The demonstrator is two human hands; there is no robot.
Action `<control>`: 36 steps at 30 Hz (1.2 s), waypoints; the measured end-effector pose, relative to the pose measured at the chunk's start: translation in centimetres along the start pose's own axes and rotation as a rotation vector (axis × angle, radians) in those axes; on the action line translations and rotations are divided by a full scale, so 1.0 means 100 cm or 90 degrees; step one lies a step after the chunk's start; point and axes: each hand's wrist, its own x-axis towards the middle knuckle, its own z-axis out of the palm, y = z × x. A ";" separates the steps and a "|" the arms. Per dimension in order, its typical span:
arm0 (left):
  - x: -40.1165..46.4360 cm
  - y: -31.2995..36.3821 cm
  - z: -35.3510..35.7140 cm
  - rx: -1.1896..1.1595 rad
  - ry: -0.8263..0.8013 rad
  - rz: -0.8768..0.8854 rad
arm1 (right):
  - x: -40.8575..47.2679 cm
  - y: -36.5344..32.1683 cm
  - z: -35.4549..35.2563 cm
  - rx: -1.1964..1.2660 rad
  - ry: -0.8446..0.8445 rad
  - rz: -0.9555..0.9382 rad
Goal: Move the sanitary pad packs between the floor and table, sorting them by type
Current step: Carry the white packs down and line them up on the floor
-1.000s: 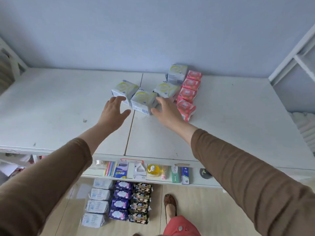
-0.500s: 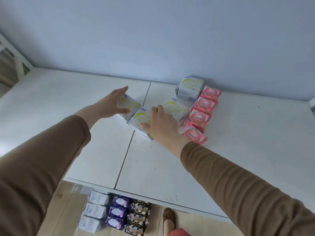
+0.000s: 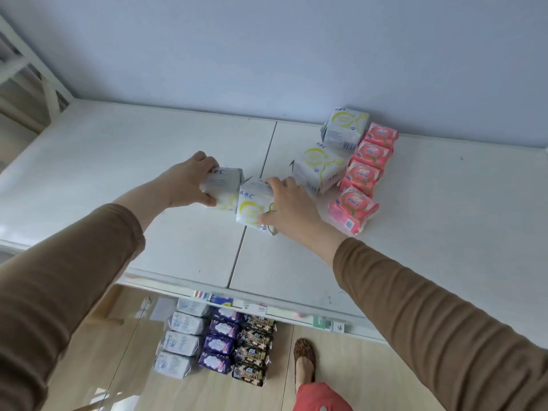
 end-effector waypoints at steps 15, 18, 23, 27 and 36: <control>-0.248 0.015 0.089 -0.229 0.094 0.088 | -0.262 -0.027 0.072 0.233 0.073 0.091; -0.279 0.026 0.130 -0.241 0.038 0.088 | -0.315 -0.013 0.093 0.265 0.067 0.133; -0.303 0.056 0.215 -0.225 -0.076 0.075 | -0.373 0.035 0.136 0.309 0.014 0.222; -0.305 0.078 0.297 -0.208 -0.155 0.042 | -0.404 0.085 0.185 0.320 -0.027 0.272; -0.271 0.073 0.493 -0.127 -0.231 -0.032 | -0.420 0.196 0.340 0.327 -0.067 0.355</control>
